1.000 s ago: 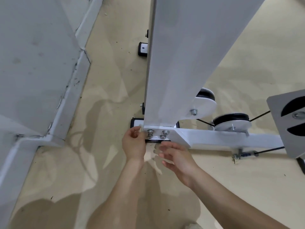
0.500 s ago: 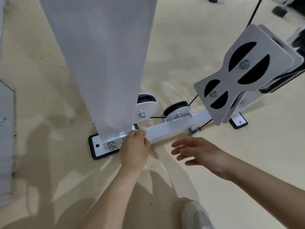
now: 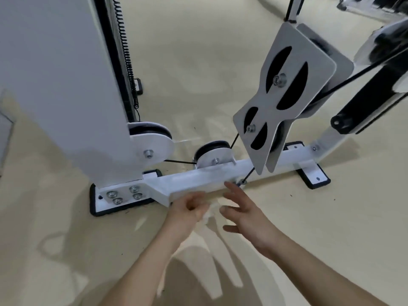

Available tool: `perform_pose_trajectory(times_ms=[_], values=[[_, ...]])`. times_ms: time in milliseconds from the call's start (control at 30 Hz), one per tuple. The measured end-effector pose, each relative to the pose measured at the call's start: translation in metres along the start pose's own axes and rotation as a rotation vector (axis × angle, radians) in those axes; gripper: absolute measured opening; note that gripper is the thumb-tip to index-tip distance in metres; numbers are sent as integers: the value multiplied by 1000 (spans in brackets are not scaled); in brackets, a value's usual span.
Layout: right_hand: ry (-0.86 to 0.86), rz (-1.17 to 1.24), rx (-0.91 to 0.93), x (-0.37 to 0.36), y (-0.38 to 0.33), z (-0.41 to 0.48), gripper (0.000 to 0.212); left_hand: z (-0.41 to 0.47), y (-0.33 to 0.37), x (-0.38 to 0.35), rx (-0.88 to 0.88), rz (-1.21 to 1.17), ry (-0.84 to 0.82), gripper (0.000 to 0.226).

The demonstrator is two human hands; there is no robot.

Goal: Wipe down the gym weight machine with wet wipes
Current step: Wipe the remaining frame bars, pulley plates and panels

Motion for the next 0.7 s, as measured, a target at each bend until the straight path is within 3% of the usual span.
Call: perform_pose_trajectory(times_ms=[33, 100, 233, 367, 500, 567, 600, 700], values=[[-66, 21, 46, -4, -7, -3, 50, -8, 8, 1, 92, -201, -44, 24], [-90, 17, 187, -7, -20, -6, 47, -25, 33, 2, 125, -373, -150, 31], [-22, 73, 325, 8, -44, -11, 12, -47, 64, 19, 86, -243, -181, 32], [-65, 329, 160, 13, -46, -14, 12, -55, 83, 33, 56, -284, -52, 11], [-47, 557, 77, 16, -53, -19, 13, -54, 91, 33, 32, -391, 237, 16], [84, 440, 174, 22, -60, -18, 13, -59, 105, 41, -100, -312, 451, 17], [142, 359, 240, 24, -64, -19, 13, -65, 116, 42, -183, -310, 478, 15], [236, 181, 471, 26, -83, -27, 13, -84, 151, 22, -378, -201, 268, 7]])
Point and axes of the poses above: each hand's wrist, its own z-axis towards the middle knuckle, its own x-axis out of the back of the hand, y = z × x, the point moved 4 cm from there along z, towards the middle knuckle, and after that the axes turned 12 degrees about y, right-handed, at the moved point
